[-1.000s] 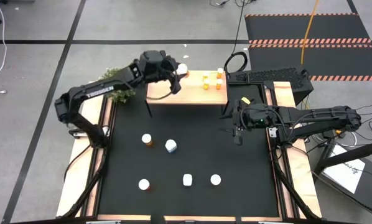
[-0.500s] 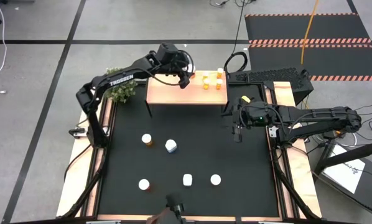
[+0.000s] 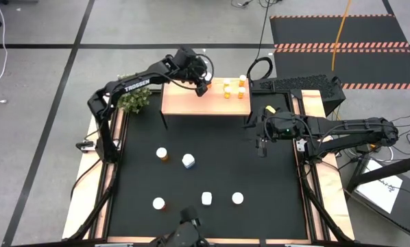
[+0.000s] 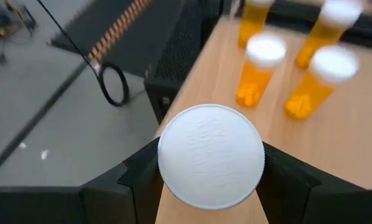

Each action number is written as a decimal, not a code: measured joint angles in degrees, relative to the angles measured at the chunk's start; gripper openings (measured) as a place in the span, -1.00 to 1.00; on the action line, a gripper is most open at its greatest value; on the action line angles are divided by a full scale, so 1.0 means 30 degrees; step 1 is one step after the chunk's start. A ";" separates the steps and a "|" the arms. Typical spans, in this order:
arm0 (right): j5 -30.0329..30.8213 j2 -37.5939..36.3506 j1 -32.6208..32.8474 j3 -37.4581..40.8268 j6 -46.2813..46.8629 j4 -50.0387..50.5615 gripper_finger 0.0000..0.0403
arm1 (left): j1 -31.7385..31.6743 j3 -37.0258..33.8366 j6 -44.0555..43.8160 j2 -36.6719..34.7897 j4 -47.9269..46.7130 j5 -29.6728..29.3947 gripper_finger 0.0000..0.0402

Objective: Pick and place medicine bottles onto shelf by color
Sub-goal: Put the large orange pill bottle on the shelf

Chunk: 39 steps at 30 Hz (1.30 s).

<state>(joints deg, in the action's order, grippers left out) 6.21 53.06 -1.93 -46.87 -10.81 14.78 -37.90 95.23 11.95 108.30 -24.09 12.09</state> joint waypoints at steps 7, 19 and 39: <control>0.0004 0.0000 0.0000 0.0000 0.0007 -0.0062 0.03 | 0.0019 0.0003 0.0092 0.0418 0.0623 -0.0113 0.07; 0.0004 0.0000 0.0000 0.0000 -0.0160 -0.0120 0.03 | 0.0587 0.0039 0.0735 0.0992 0.1011 -0.0226 0.11; 0.0004 0.0000 0.0007 0.0000 -0.0168 -0.0089 0.03 | 0.0712 0.0017 0.1046 0.1095 0.1528 -0.0558 0.41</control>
<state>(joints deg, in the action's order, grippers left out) 6.22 53.06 -1.91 -46.87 -11.31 14.51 -35.77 95.29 15.09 111.59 -19.50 10.41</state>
